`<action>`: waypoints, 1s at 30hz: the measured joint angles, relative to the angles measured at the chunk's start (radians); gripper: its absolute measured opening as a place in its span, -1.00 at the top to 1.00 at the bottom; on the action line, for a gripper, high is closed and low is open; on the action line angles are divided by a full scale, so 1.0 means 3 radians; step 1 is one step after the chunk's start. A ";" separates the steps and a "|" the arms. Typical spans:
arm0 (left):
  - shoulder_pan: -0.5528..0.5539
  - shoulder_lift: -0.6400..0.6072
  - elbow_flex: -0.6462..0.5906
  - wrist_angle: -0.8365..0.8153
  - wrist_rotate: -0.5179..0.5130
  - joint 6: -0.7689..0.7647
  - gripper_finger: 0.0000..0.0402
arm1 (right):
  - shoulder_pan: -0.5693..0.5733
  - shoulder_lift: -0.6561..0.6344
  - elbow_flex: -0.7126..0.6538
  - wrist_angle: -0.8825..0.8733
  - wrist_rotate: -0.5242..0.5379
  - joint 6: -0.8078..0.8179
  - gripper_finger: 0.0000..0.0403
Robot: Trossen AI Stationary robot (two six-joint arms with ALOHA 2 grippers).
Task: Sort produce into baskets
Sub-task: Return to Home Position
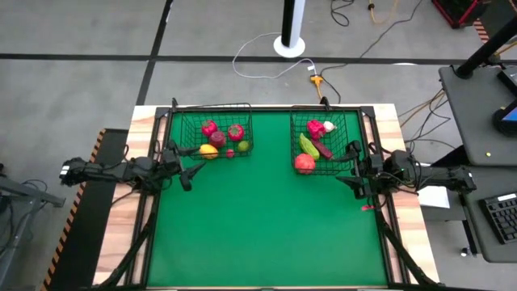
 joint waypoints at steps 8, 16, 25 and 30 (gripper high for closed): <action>0.0000 0.0000 0.0000 0.0000 0.0000 0.0000 -0.38 | 0.0001 0.0000 0.0000 0.0000 0.0000 0.0000 -0.27; 0.0000 0.0000 -0.0001 0.0000 0.0000 0.0001 -0.38 | 0.0000 0.0000 0.0000 0.0000 0.0000 0.0000 -0.29; 0.0000 0.0000 -0.0001 0.0000 0.0000 0.0001 -0.38 | 0.0000 0.0000 0.0000 0.0000 0.0000 0.0000 -0.34; 0.0000 0.0000 0.0000 0.0000 0.0000 0.0001 -0.38 | 0.0000 0.0001 0.0000 0.0000 0.0000 0.0000 -0.32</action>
